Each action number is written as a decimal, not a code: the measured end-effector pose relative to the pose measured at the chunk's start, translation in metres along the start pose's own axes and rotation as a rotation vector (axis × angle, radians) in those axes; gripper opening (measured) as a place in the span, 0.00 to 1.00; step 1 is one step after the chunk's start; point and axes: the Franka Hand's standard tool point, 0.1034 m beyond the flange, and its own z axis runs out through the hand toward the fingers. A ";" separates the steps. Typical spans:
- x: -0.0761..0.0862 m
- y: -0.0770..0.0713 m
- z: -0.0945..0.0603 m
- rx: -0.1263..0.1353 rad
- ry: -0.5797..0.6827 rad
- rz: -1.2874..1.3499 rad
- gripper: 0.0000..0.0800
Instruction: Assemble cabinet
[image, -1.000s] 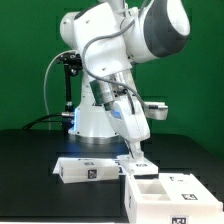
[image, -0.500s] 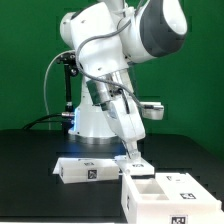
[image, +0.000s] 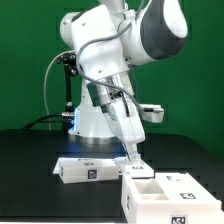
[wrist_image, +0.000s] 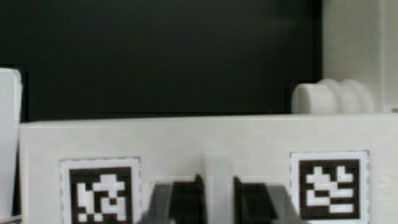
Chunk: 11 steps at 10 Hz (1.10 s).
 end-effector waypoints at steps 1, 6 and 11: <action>0.000 0.000 0.000 0.000 0.000 0.000 0.08; 0.001 0.002 0.002 -0.010 0.004 -0.004 0.08; -0.005 -0.004 0.002 -0.007 0.002 0.043 0.08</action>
Offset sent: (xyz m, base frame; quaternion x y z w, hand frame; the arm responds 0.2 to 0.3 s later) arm 0.0000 0.0000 0.0000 0.0000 0.0000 0.0000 1.0000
